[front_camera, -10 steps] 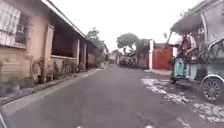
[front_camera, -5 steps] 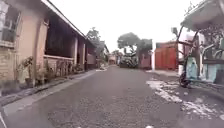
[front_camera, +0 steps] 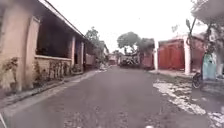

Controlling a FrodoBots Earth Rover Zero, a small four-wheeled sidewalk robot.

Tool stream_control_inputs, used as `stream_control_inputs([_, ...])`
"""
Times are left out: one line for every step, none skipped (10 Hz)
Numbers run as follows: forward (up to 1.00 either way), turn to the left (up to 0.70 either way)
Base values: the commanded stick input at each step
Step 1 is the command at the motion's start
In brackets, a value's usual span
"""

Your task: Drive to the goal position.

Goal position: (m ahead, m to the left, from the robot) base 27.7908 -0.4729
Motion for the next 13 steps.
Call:
stream_control_inputs([1.00,0.00])
stream_control_inputs([1.00,0.00])
stream_control_inputs([1.00,0.00])
stream_control_inputs([1.00,0.00])
stream_control_inputs([1.00,0.00])
stream_control_inputs([1.00,0.00])
stream_control_inputs([1.00,0.00])
stream_control_inputs([1.00,0.00])
stream_control_inputs([1.00,0.00])
stream_control_inputs([1.00,-0.01])
stream_control_inputs([1.00,-0.02])
stream_control_inputs([1.00,-0.28])
stream_control_inputs([1.00,-0.35])
